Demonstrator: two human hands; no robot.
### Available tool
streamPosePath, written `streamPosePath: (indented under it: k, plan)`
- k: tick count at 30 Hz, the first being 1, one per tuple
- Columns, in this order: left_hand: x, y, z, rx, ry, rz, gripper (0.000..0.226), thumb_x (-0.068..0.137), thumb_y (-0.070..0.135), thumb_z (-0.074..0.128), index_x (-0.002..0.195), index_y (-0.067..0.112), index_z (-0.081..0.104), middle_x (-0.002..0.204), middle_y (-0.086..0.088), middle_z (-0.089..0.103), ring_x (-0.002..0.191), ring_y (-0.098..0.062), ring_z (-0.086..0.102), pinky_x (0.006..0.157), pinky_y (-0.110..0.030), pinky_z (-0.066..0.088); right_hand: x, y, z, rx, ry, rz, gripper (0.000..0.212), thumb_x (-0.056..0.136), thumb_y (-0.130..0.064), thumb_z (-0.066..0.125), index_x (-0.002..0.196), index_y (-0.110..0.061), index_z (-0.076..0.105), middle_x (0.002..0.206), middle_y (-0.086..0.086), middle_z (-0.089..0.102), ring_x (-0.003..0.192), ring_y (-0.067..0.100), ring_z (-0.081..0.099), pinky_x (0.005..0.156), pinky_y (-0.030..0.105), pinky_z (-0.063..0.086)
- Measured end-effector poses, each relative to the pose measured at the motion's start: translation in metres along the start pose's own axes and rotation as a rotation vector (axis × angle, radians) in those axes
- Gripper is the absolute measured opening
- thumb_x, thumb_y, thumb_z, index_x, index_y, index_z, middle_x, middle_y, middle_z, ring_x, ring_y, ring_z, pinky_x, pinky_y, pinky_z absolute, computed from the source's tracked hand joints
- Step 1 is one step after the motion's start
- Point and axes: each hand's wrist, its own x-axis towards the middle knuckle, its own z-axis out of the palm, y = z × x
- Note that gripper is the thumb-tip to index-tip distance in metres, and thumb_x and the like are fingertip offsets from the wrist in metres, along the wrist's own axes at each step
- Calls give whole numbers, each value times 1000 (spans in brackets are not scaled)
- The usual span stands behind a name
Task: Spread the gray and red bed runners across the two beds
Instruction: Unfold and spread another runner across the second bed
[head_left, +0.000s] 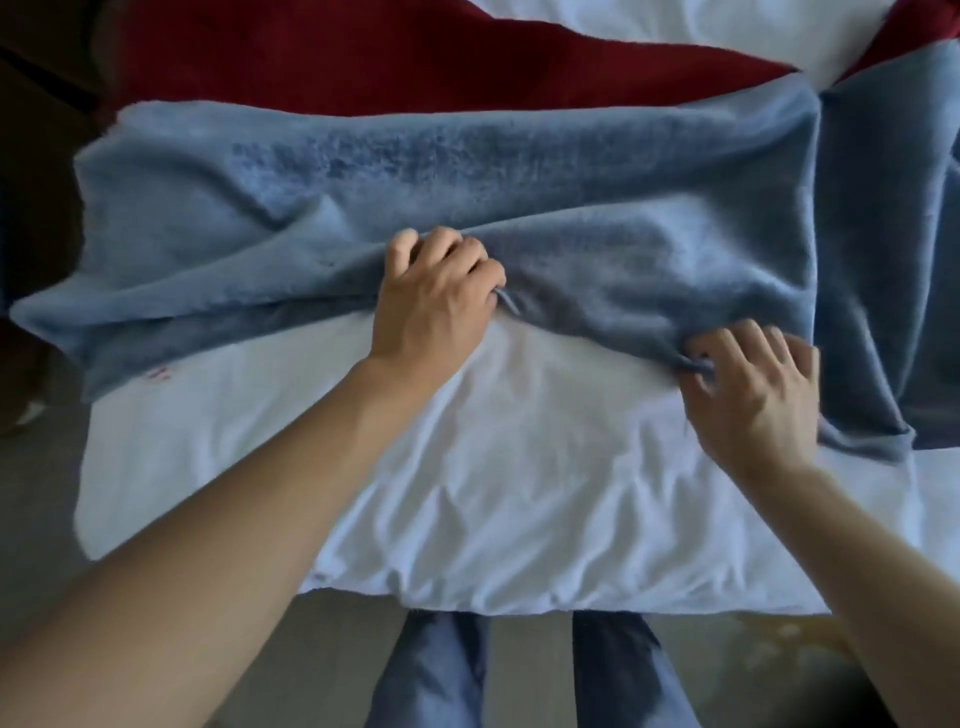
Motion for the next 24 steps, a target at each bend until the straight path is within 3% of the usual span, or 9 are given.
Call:
streamPosePath:
  k: [5, 8, 12, 15, 18, 19, 24]
  plan:
    - [4, -6, -9, -287, -40, 96, 17, 88, 20, 56, 74, 25, 65, 69, 9, 64, 78, -18, 57, 85, -35, 24, 10, -21, -2, 61, 32, -44, 19, 82, -10, 73, 96, -10, 60, 89, 9, 58, 84, 33, 53, 81, 44, 38]
    - [10, -14, -10, -423, -157, 34, 19, 87, 31, 52, 76, 27, 67, 69, 7, 64, 82, -18, 58, 85, -32, 20, 14, -35, -10, 90, 68, -111, 16, 87, -14, 70, 95, -9, 58, 89, 9, 57, 84, 31, 53, 80, 42, 36]
    - [22, -14, -8, -149, 22, -145, 20, 92, 25, 50, 80, 24, 66, 81, 6, 63, 92, -24, 52, 84, -38, 22, 33, -47, -10, 86, 127, 44, 14, 85, -8, 66, 83, -8, 52, 76, 9, 54, 72, 33, 52, 73, 44, 36]
    - [27, -5, -4, -65, 47, -145, 18, 89, 13, 48, 85, 24, 62, 87, 3, 60, 95, -26, 51, 84, -38, 23, 44, -45, -6, 82, 126, 39, 16, 86, -7, 63, 74, -9, 53, 65, 8, 57, 61, 33, 54, 68, 44, 42]
    - [22, 4, -3, -62, 68, -63, 23, 81, 2, 46, 78, 22, 56, 75, 3, 58, 86, -28, 52, 79, -38, 24, 46, -33, 3, 84, 73, 31, 4, 87, -9, 61, 85, -9, 65, 78, 10, 66, 71, 34, 60, 75, 44, 43]
    - [17, 6, -2, -59, 72, -36, 23, 82, 3, 47, 76, 22, 58, 74, 3, 59, 85, -29, 53, 79, -38, 25, 43, -28, 6, 78, 58, 17, 9, 87, -10, 61, 92, -9, 68, 84, 10, 68, 76, 35, 61, 77, 44, 43]
    - [-8, 5, 8, -4, -16, 39, 14, 87, 28, 56, 93, 22, 66, 95, 6, 65, 102, -27, 55, 90, -40, 25, 24, -10, 14, 45, -63, -63, 27, 81, -17, 69, 107, -10, 69, 108, 6, 68, 93, 32, 62, 88, 43, 43]
